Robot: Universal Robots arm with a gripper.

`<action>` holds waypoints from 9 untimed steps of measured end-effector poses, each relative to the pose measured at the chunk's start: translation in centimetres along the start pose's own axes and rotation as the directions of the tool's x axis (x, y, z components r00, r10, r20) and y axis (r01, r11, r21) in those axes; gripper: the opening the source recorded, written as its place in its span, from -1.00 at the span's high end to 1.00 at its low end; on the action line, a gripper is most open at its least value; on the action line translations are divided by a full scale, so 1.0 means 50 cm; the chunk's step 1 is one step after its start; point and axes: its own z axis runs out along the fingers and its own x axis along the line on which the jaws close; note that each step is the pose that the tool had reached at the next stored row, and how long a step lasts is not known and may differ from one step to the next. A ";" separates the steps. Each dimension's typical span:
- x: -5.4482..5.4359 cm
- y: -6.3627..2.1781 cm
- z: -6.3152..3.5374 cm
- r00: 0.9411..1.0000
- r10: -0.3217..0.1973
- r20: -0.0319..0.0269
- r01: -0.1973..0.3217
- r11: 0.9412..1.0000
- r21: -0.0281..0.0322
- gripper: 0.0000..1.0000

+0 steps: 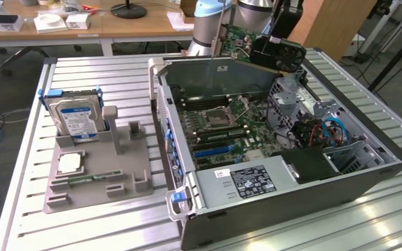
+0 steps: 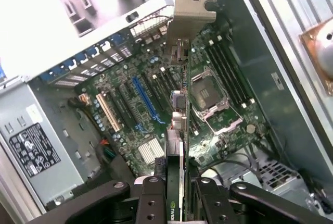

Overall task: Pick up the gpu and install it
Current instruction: 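Pick up the gpu and move the gpu toward the slot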

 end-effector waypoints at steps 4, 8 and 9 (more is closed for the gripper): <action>0.000 0.000 0.000 0.997 -0.072 -0.003 0.072 0.997 -0.001 0.47; 0.000 0.000 0.001 0.989 -0.145 -0.005 0.145 0.989 -0.003 0.47; 0.000 0.000 0.001 0.987 -0.163 -0.006 0.163 0.987 -0.003 0.47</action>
